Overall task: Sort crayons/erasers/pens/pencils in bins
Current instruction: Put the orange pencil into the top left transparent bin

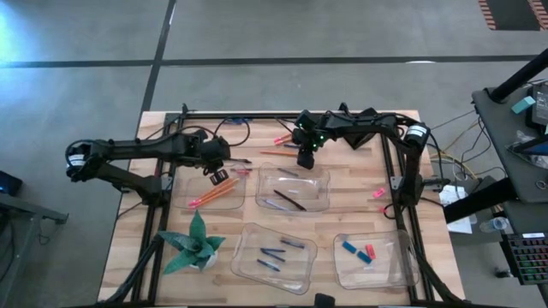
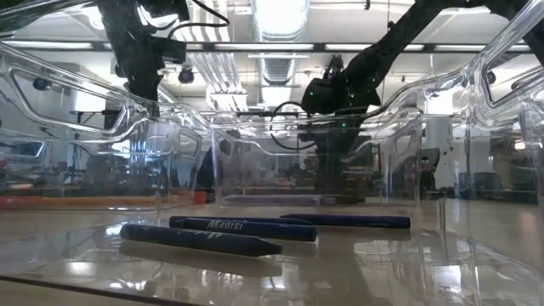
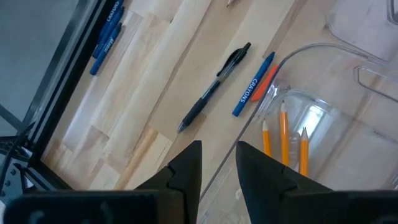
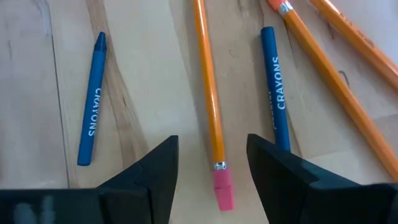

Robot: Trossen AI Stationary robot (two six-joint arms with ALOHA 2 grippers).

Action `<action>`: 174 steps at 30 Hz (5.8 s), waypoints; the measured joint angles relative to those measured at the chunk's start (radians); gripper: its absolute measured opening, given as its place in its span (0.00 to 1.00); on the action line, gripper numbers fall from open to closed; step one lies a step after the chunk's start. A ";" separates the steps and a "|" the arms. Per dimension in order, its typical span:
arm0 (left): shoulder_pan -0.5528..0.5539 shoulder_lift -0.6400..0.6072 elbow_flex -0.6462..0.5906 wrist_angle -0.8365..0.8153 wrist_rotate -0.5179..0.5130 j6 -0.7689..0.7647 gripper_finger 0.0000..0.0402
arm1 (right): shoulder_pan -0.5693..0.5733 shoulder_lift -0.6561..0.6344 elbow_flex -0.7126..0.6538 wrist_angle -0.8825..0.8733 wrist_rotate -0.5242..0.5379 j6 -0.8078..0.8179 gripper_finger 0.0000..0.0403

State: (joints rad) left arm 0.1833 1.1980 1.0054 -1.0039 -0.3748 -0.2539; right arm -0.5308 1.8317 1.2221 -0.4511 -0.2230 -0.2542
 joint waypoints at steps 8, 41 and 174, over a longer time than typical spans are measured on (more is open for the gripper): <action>0.000 0.000 0.000 0.000 0.000 0.000 0.21 | 0.003 -0.020 0.009 -0.035 -0.008 -0.004 0.43; 0.000 0.000 0.000 0.000 -0.001 0.034 0.21 | -0.101 0.106 0.165 -0.048 0.199 0.156 0.38; 0.000 0.000 0.000 0.027 -0.001 0.026 0.21 | -0.111 0.157 0.320 -0.218 0.037 -0.105 0.03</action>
State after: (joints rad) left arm 0.1829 1.1980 1.0054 -0.9767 -0.3756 -0.2283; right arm -0.6421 1.9884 1.5421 -0.6693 -0.1856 -0.3592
